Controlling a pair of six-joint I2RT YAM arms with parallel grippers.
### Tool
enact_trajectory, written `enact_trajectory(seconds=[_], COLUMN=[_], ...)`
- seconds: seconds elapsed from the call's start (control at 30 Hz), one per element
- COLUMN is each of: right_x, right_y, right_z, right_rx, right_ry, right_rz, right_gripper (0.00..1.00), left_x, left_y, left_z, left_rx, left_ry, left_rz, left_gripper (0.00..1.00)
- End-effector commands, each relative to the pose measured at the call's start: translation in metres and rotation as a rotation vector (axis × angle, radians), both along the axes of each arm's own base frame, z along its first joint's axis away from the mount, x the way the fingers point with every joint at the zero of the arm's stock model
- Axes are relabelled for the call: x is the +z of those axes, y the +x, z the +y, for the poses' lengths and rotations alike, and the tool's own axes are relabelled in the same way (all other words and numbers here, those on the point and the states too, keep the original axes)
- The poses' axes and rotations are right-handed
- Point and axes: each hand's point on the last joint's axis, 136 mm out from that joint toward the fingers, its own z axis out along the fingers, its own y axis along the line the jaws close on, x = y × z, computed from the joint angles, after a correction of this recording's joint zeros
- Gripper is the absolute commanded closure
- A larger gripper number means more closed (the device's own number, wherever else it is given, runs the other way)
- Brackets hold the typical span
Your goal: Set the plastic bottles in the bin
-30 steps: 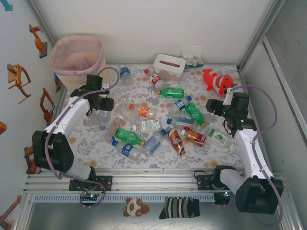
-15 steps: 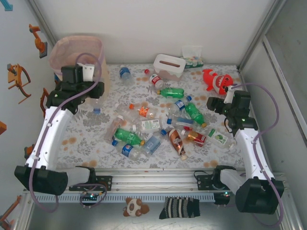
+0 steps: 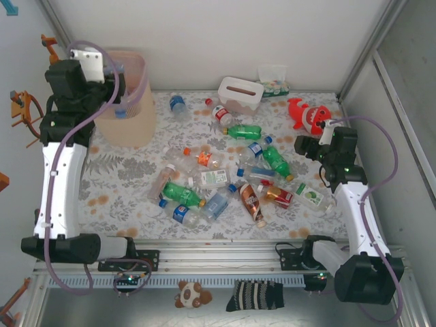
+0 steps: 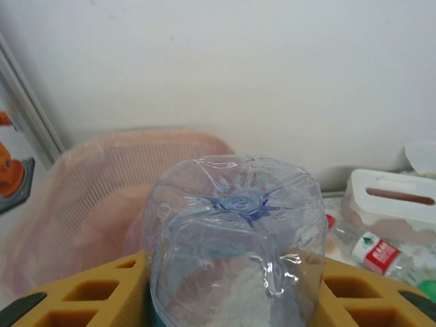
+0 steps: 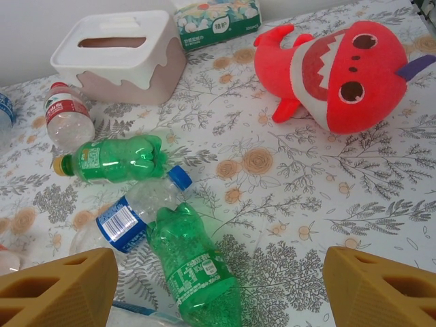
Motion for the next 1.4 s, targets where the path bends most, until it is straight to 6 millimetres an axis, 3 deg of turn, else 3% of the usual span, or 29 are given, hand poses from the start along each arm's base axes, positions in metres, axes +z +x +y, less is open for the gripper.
enact_trajectory(seconds=[0.0,0.17,0.4,0.47,0.6,0.73,0.93,1.37], right_x=[0.022,0.025,0.025,0.023,0.021,0.021,0.021,0.009], right_y=[-0.002,-0.004,-0.008,-0.009,-0.01,-0.009,-0.01,-0.013], right_z=[0.0,-0.003,-0.005,-0.005,-0.005,-0.004,-0.004,-0.001], right_rx=[-0.004,-0.013,-0.022,-0.023,-0.021,-0.019,-0.014,0.003], right_ry=[-0.018,-0.03,-0.04,-0.044,-0.041,-0.036,-0.046,-0.043], right_rz=[-0.05,-0.055,-0.052,-0.047,-0.042,-0.041,-0.037,-0.003], right_gripper=[0.22,0.22,0.22,0.22,0.22,0.22,0.22,0.22], left_x=[0.028,0.039,0.015,0.011,0.0,-0.017,-0.059,-0.184], left_y=[0.022,0.056,0.108,0.115,0.121,0.129,0.143,0.178], left_z=[0.005,0.012,0.024,0.018,-0.003,0.004,0.019,0.041], left_rx=[0.024,0.085,0.175,0.19,0.192,0.242,0.307,0.275], left_ry=[0.035,0.06,0.133,0.194,0.331,0.298,0.249,0.066], left_rz=[-0.107,-0.174,-0.164,-0.144,-0.133,-0.069,0.027,0.359], left_gripper=[0.54,0.57,0.59,0.63,0.6,0.6,0.6,0.59])
